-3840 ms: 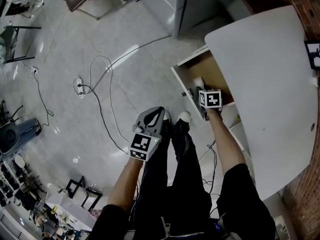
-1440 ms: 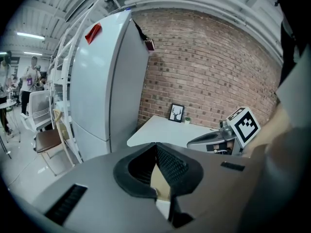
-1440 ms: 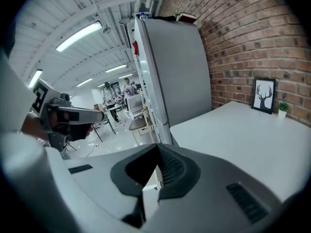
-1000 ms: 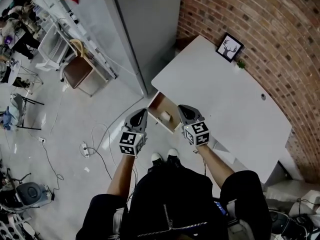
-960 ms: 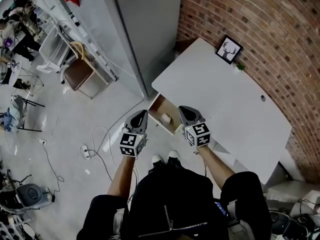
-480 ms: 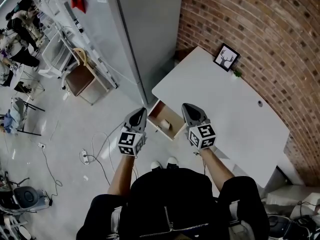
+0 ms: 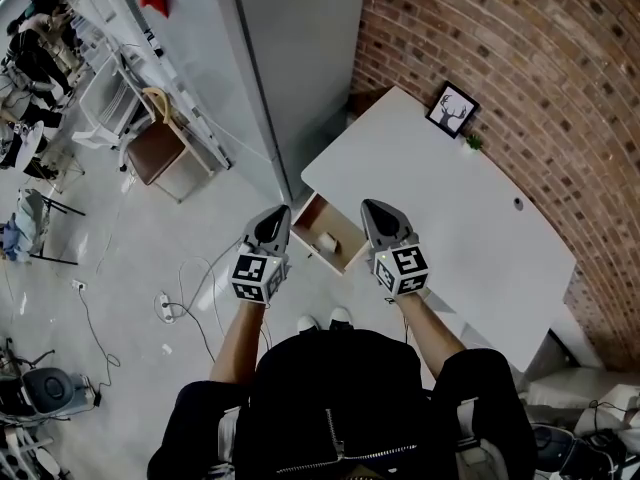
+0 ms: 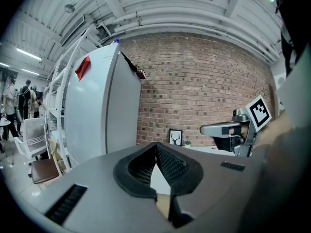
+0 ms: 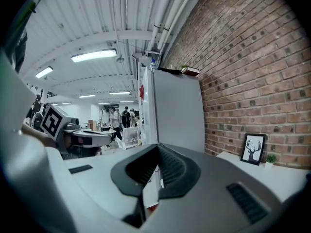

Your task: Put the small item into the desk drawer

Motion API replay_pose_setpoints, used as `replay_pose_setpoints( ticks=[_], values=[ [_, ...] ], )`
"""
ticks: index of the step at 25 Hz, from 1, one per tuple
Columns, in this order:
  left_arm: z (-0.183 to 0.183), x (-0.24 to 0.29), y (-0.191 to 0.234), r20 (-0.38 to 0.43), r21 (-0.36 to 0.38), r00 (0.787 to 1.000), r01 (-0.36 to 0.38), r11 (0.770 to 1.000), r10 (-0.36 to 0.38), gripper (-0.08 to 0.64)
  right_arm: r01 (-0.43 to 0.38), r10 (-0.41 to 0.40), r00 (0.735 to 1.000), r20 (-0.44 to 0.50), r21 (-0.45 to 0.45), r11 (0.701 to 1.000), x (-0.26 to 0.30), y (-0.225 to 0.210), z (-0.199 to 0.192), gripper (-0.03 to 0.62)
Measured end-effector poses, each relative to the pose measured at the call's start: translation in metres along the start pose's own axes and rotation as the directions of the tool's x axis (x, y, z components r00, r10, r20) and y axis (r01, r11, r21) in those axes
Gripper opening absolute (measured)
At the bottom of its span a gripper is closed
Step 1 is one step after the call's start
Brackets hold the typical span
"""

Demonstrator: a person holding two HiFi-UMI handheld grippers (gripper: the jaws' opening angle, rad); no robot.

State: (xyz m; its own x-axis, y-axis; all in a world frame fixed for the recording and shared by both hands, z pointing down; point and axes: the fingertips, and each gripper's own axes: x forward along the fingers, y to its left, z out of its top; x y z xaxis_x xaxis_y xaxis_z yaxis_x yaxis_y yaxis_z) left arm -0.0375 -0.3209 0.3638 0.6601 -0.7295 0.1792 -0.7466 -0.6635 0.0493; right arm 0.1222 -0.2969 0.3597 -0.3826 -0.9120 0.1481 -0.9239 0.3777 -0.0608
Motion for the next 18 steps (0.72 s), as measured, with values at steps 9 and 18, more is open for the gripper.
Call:
replay_pose_setpoints(
  ticks=[9,18],
  values=[
    [-0.002,-0.005,-0.001,-0.003,-0.001,1.0,-0.004,1.0,0.004,0.02,-0.016,0.016,1.0,-0.014,-0.005,1.0,-0.001,0.005,-0.007,0.005],
    [-0.006,-0.011,-0.004,-0.009,-0.004,1.0,-0.004,1.0,0.004,0.02,-0.014,0.014,1.0,-0.01,-0.008,1.0,-0.006,0.01,-0.008,0.005]
  ],
)
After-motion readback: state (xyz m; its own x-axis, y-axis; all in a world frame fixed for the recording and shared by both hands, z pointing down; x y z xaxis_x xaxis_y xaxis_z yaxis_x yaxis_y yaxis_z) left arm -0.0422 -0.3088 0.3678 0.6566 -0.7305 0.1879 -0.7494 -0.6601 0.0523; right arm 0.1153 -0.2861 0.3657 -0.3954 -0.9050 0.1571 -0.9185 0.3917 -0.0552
